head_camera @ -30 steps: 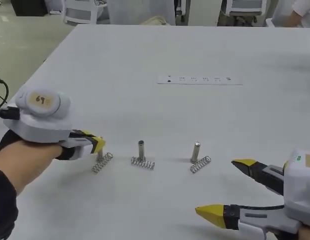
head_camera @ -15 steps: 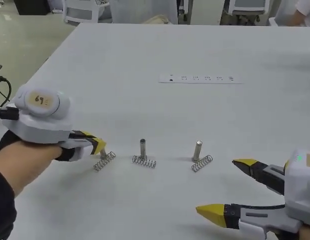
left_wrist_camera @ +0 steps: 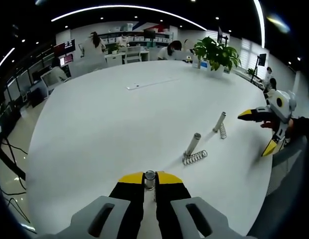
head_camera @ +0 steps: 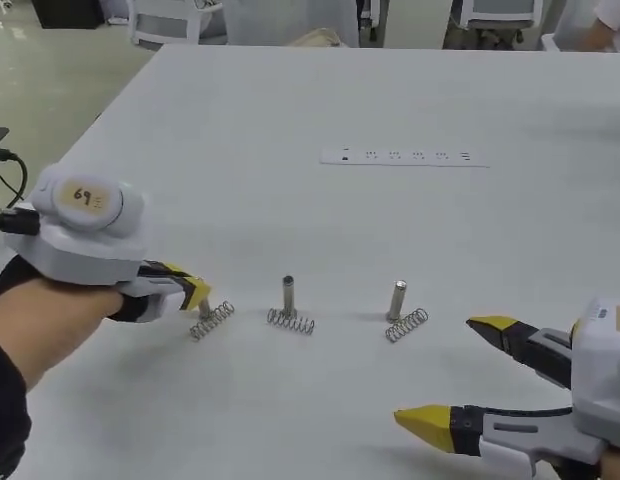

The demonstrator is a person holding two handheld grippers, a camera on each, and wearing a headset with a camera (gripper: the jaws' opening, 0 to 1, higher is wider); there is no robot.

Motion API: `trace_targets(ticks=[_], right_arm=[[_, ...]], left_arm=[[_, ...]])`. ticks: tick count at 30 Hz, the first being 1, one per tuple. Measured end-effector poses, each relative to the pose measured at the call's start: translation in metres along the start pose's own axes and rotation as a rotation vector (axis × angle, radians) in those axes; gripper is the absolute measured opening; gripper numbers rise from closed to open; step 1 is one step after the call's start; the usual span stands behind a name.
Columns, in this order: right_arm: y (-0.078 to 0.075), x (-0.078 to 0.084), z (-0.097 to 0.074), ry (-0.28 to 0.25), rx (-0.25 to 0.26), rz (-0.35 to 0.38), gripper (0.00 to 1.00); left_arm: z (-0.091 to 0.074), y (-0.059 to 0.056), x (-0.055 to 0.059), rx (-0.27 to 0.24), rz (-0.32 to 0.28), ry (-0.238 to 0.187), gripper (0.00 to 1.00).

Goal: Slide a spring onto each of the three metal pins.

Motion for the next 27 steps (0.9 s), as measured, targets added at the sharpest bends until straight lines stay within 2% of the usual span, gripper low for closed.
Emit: trace_targets(ticks=[21,27], right_arm=[[0.0012,0.0003,0.0000,0.001,-0.001,0.000,0.82],[0.0014,0.0001,0.0000,0.001,-0.001,0.000,0.82]], left_arm=[[-0.0018,0.0003,-0.0004,0.003,-0.009,-0.020,0.00],[-0.0037,0.0023,-0.0021,-0.003,-0.013,-0.031,0.04]])
Point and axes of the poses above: the centre of the closed fingertips' face, and the gripper's own axes: z roughly forward along the fingers, y roughly to its left, x roughly out of its underside, the point moved 1 cm from there along -z, roughly backward along the fingers, and after that the axes turned 8 degrees about -x, right-handed, at the moved point
